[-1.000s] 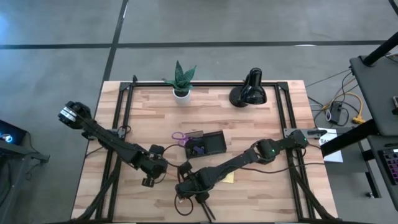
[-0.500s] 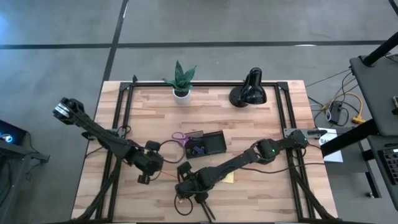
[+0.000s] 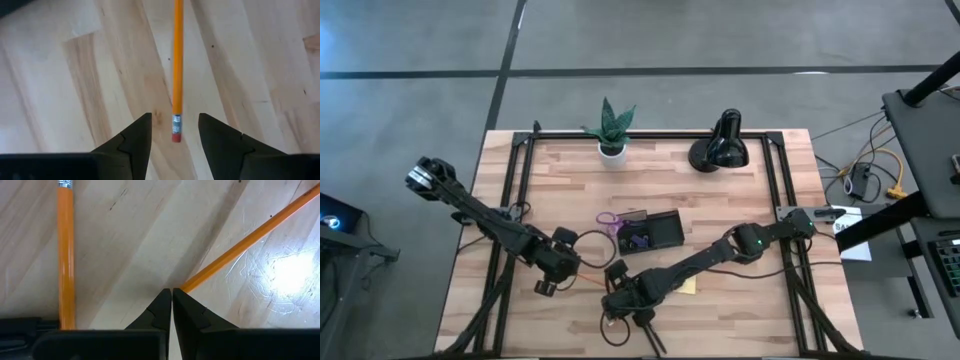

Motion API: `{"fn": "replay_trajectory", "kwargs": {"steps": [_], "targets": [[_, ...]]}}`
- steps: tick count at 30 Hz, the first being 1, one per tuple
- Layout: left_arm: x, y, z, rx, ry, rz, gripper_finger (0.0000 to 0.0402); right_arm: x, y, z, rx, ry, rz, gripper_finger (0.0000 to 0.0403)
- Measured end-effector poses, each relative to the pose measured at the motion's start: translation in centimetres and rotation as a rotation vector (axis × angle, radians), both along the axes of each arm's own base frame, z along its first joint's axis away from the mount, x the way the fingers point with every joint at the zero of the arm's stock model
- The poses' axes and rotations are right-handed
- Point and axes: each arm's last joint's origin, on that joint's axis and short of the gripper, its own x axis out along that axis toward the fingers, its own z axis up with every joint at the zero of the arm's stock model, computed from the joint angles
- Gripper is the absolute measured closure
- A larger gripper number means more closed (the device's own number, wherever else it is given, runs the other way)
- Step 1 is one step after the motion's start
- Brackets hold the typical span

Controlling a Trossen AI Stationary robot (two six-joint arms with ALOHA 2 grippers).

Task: Pick and place office supplies into organizer
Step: Put the left pencil into the desk organizer

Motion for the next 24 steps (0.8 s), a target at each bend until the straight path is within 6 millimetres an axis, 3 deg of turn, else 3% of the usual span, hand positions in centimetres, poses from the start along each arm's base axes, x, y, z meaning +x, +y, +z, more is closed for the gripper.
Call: {"fn": "replay_trajectory", "kwargs": {"steps": [15,24], "targets": [[0.3,-0.2,-1.8,0.039,0.069,-0.026,0.0259,0.0,0.0,0.0,0.002,0.000,-0.003,0.0394],[0.5,-0.3,-1.8,0.036,0.051,-0.045,0.0341,0.0,0.0,0.0,0.002,0.001,-0.005,0.0394]]}}
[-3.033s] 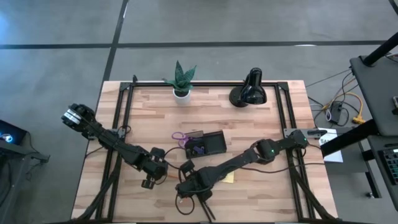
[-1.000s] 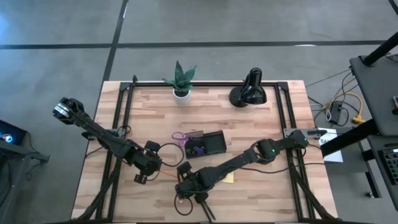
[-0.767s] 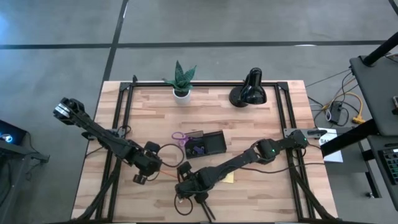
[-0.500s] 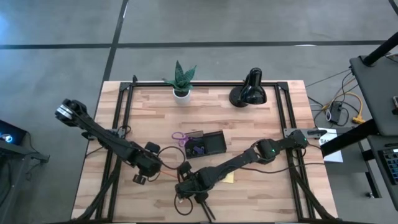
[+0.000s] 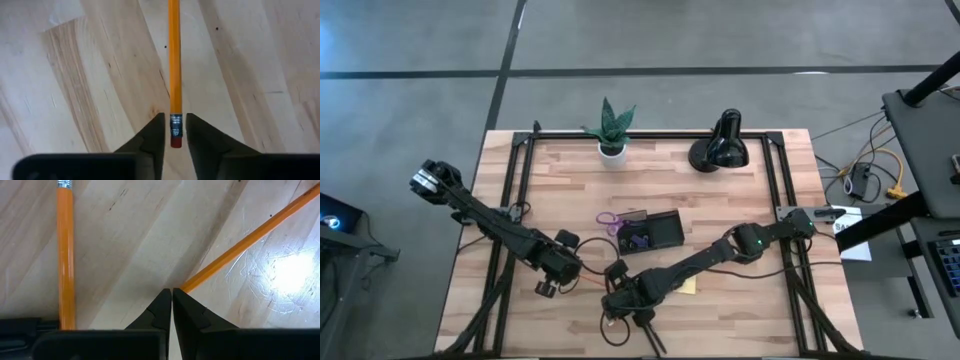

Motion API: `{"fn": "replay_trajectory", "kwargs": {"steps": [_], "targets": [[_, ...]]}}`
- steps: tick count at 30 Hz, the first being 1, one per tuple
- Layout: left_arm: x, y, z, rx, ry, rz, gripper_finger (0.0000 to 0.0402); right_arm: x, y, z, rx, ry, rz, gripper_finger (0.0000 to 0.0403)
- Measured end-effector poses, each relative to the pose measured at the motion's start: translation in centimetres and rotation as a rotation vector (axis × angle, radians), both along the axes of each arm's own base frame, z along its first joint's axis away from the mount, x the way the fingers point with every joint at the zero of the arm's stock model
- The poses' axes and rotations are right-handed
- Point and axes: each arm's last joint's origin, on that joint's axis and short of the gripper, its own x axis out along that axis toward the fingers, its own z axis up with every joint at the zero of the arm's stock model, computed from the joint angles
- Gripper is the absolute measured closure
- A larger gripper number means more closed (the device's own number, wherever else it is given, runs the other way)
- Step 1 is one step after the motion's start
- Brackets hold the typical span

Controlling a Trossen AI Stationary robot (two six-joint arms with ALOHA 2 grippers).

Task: Pick and place office supplies into organizer
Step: Put the left pencil into the desk organizer

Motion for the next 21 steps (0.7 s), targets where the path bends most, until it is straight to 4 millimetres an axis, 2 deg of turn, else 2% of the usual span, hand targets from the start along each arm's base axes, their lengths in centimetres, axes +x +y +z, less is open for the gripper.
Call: {"fn": "replay_trajectory", "kwargs": {"steps": [7,14,18,21], "targets": [[0.0,0.0,0.0,0.001,0.001,0.000,0.0387,0.0,0.0,0.0,0.001,0.000,-0.002,0.0394],[-0.1,0.1,0.0,0.006,0.010,0.002,0.0394,0.2,0.3,0.9,0.015,-0.019,0.000,0.0394],[-0.2,0.2,0.1,0.023,0.026,0.006,0.0395,0.1,0.5,2.9,0.023,-0.056,-0.055,0.0394],[-0.1,0.2,1.0,0.071,0.030,0.017,0.0395,-0.4,0.5,4.7,-0.021,-0.107,-0.174,0.0394]]}}
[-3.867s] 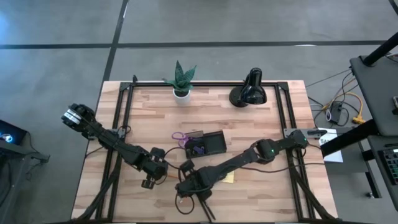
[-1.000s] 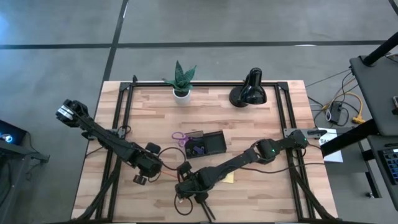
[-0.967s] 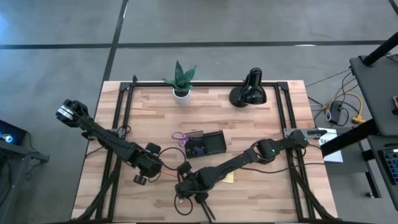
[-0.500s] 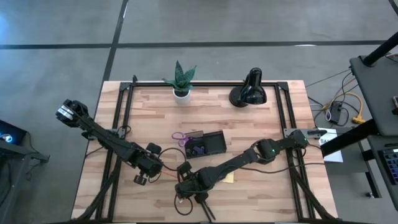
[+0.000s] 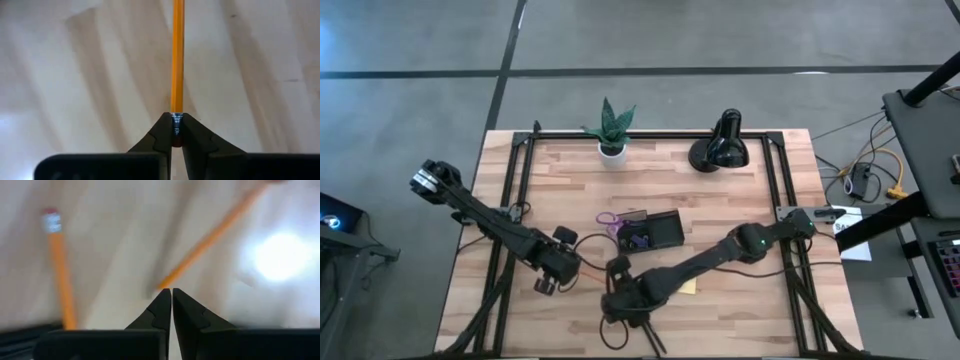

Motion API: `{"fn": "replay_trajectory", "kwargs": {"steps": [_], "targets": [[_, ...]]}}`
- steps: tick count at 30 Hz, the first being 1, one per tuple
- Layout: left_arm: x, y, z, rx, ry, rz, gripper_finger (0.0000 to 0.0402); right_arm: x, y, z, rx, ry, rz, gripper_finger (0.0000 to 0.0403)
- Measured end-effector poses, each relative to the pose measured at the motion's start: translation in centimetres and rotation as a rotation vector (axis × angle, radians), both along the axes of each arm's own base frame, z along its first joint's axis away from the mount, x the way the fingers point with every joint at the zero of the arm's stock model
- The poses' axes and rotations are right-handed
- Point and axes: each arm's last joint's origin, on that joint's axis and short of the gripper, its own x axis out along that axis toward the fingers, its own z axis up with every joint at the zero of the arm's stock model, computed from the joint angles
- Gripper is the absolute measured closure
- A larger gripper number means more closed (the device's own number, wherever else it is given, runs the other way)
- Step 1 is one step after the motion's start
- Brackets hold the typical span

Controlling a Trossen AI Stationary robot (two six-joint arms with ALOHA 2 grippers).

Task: Pick and place office supplies into organizer
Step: Put the left pencil into the desk organizer

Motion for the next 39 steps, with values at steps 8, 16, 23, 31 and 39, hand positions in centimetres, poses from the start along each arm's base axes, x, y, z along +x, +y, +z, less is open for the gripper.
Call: {"fn": "replay_trajectory", "kwargs": {"steps": [8,16,23,31,39], "targets": [[0.7,0.1,3.8,0.169,-0.042,0.035,0.0395,-2.7,-0.3,5.7,-0.008,-0.395,-0.661,0.0394],[1.2,0.5,9.7,0.367,-0.170,0.039,0.0395,-6.7,-0.6,8.5,0.101,-0.514,-1.060,0.0394],[1.5,1.3,12.6,0.653,-0.274,-0.043,0.0395,-9.1,0.3,10.2,0.108,-0.515,-1.093,0.0394],[2.8,2.7,11.7,0.870,-0.137,-0.179,0.0395,-9.6,1.3,9.7,0.159,-0.419,-1.100,0.0394],[4.8,4.5,11.3,1.006,0.042,-0.244,0.0395,-11.2,4.1,6.6,0.182,-0.296,-1.150,0.0394]]}}
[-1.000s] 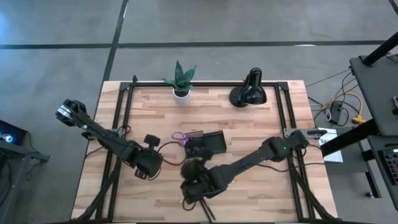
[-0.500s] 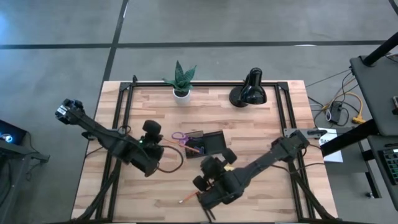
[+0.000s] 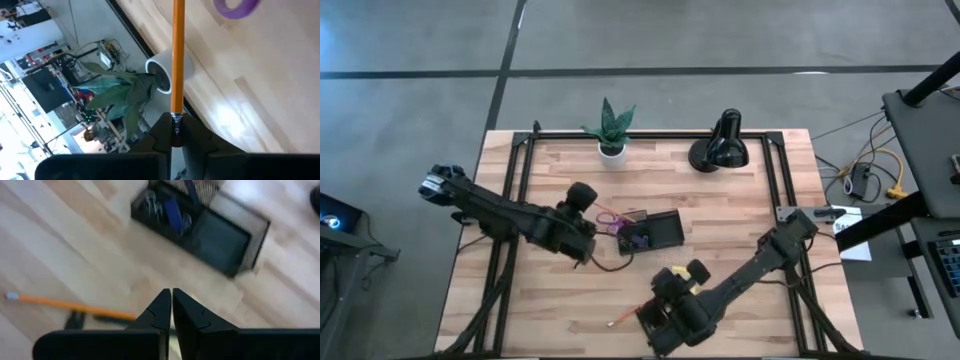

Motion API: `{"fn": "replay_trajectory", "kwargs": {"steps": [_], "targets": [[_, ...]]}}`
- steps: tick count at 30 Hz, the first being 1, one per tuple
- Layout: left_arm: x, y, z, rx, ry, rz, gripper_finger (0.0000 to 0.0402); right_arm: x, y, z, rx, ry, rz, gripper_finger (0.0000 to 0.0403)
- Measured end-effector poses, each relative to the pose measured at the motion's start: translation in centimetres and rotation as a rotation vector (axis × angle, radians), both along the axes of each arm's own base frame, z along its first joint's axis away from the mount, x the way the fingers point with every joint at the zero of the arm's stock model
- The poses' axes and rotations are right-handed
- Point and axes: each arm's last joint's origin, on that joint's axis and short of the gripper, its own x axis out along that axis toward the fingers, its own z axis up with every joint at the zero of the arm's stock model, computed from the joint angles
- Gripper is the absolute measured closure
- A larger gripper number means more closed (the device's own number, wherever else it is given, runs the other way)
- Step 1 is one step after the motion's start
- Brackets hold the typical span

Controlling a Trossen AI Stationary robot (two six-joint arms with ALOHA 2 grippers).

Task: Pick and place office supplies into organizer
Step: Put the left pencil into the desk organizer

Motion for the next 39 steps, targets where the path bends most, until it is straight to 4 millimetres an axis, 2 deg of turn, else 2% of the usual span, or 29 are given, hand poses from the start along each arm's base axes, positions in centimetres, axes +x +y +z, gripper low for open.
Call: {"fn": "replay_trajectory", "kwargs": {"steps": [4,10,21,31,39], "targets": [[1.3,0.5,-0.4,0.028,0.072,-0.004,0.0392,-1.4,1.4,-2.0,0.060,0.065,-0.056,0.0394],[3.0,1.0,-2.3,0.066,0.197,-0.005,0.0389,-3.4,3.2,-3.5,0.074,0.058,-0.120,0.0394],[4.9,0.5,-4.8,0.091,0.275,-0.005,0.0387,-4.0,3.0,-5.1,0.037,0.083,-0.144,0.0394],[6.9,-0.6,-3.3,0.036,0.158,-0.059,0.0381,-3.6,2.5,-5.4,0.021,0.101,-0.136,0.0394],[7.1,-1.2,-2.7,-0.036,0.119,-0.066,0.0316,-3.4,2.3,-5.4,0.014,0.120,-0.103,0.0394]]}}
